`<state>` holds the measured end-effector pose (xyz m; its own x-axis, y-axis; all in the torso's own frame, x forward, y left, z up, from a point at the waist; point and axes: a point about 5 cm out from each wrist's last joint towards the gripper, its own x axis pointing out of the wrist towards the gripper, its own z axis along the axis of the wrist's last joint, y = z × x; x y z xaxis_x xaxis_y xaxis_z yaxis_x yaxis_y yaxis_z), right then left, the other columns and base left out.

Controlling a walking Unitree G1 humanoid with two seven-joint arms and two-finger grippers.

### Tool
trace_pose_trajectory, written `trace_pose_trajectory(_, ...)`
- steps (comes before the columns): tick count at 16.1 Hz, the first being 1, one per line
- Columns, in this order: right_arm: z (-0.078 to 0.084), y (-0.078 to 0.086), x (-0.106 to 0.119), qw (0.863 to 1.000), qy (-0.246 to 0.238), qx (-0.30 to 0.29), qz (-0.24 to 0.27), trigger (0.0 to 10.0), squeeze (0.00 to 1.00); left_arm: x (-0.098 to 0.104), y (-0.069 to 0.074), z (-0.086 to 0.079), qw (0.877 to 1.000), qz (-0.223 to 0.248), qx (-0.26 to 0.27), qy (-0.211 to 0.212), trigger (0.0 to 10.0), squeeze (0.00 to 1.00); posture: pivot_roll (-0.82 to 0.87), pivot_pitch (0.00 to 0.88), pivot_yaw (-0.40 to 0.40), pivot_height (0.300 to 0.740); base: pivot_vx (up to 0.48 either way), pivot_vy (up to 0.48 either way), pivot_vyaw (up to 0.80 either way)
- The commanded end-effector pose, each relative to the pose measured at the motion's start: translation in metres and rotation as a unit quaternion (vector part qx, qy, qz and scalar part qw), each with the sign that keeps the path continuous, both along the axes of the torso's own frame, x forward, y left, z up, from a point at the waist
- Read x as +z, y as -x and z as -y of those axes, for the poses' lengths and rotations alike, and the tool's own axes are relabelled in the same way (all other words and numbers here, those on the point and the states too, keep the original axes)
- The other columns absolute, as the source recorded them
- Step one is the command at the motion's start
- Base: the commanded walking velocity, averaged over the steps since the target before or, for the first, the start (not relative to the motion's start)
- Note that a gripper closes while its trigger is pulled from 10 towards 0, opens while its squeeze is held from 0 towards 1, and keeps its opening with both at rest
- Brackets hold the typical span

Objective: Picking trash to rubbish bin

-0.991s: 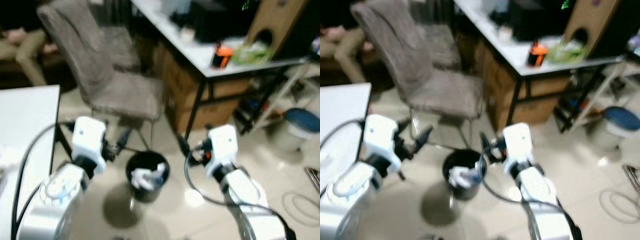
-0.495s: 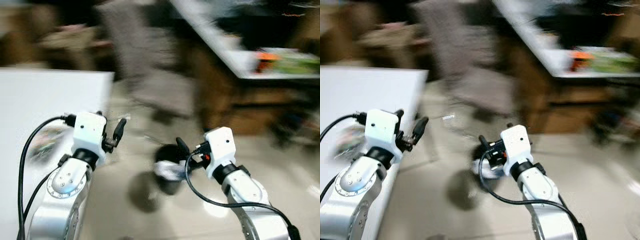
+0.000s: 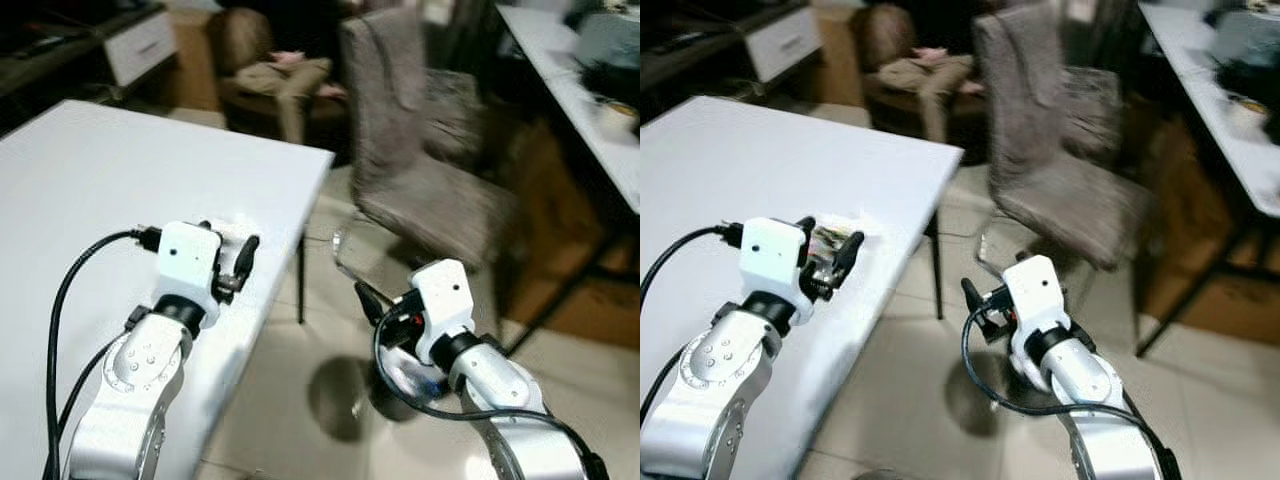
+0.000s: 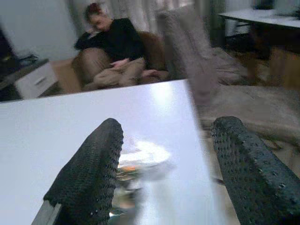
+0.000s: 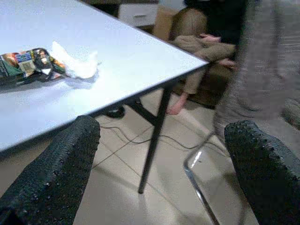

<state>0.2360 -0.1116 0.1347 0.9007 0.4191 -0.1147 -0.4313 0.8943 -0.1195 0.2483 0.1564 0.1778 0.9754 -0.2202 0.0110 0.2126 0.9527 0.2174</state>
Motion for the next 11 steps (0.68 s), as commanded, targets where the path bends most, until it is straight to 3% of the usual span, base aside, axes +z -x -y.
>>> trace_pose_trajectory(1, -0.002, 0.0, 0.001, 1.0, -0.002, 0.01, 0.003, 10.0, 0.0, -0.004, 0.001, -0.004, 1.0, -0.01, 0.009, -0.006, 10.0, 0.0, 0.0, 0.03, -0.037, 0.74, 0.266, 0.0, 0.8)
trace_pose_trajectory(4, -0.001, 0.0, 0.0, 1.0, 0.0, 0.007, 0.002, 10.0, 0.0, -0.005, 0.0, -0.005, 1.0, -0.012, 0.009, -0.005, 10.0, 0.0, 0.0, 0.034, -0.038, 0.74, 0.268, 0.0, 0.8)
trace_pose_trajectory(9, 0.003, 0.0, 0.001, 1.0, -0.015, -0.011, 0.002, 10.0, 0.0, -0.016, -0.001, -0.005, 0.999, -0.044, 0.013, -0.001, 10.0, 0.0, 0.0, 0.041, -0.032, 0.74, 0.105, 0.0, 0.0)
trace_pose_trajectory(11, 0.002, 0.001, 0.0, 1.0, -0.019, -0.01, 0.002, 10.0, 0.0, -0.022, -0.006, -0.006, 0.997, -0.068, 0.01, 0.033, 10.0, 0.0, 0.0, 0.043, -0.027, 0.74, 0.0, 0.0, 0.0)
